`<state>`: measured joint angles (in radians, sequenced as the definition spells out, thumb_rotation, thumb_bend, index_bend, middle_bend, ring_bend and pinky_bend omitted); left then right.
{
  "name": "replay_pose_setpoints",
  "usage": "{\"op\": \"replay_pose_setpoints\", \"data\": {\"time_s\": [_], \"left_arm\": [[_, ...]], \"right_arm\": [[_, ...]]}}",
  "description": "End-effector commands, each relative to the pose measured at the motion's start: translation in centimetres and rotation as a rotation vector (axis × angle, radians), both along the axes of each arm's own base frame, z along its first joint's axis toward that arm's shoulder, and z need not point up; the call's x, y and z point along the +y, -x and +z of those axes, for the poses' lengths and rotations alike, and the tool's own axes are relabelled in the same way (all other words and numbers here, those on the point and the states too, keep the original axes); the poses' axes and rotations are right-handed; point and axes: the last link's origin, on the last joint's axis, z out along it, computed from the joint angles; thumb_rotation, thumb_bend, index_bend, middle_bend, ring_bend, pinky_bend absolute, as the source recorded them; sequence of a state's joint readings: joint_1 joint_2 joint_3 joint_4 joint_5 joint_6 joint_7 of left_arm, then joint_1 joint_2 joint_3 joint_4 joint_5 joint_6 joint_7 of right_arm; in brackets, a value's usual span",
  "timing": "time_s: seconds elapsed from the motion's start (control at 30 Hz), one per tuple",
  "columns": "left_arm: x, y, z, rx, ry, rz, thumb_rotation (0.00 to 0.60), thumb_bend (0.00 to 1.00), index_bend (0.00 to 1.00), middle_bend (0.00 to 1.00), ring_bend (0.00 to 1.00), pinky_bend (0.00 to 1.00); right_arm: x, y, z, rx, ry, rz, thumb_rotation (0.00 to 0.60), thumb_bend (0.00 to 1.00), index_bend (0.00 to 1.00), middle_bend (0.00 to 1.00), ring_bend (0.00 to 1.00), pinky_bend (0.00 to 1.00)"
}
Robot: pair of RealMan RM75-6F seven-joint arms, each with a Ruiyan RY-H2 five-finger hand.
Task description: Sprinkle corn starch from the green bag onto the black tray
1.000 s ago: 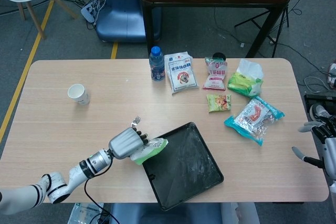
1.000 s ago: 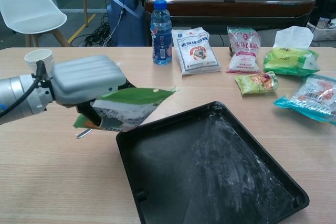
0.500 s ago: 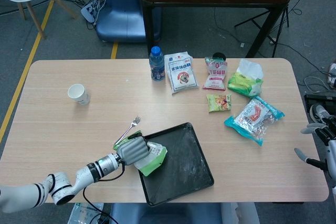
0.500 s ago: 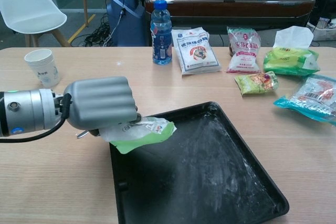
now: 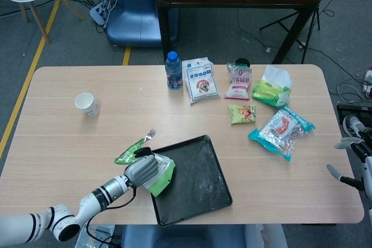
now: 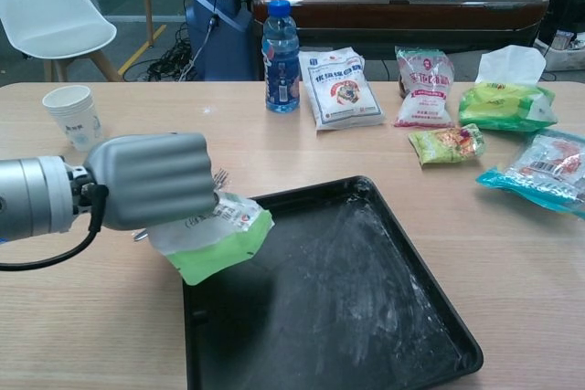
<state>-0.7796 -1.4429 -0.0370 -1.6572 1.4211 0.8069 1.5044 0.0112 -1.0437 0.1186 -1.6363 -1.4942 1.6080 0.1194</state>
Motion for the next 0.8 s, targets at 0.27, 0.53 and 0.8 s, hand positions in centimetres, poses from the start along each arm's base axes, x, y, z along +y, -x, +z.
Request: {"op": "replay_pose_setpoints", "data": {"time_s": [0.27,0.53,0.8], "left_arm": [[-2.4,0.6,-1.3,0.153,-0.124,-0.074,0.600,0.46,0.43,0.77,0.73,0.68],[-3.4,1.8,-3.7,0.254,-0.165,-0.110,0.600,0.47,0.43,0.77,0.73,0.68],[-3.0,3.0,-4.4,0.313,-0.214,-0.080,0.600,0.47,0.43,0.77,0.73,0.68]], "right_arm": [[0.0,0.1,-0.1,-0.005,0.000,0.001,0.600,0.08,0.42,0.35,0.17,0.18],[0.2,0.4,-0.1,-0.009,0.003,-0.007,0.600,0.08,0.42,0.35,0.17,0.18],[0.3,0.6,0.0,-0.013,0.006,-0.009,0.600,0.08,0.42,0.35,0.17,0.18]]}}
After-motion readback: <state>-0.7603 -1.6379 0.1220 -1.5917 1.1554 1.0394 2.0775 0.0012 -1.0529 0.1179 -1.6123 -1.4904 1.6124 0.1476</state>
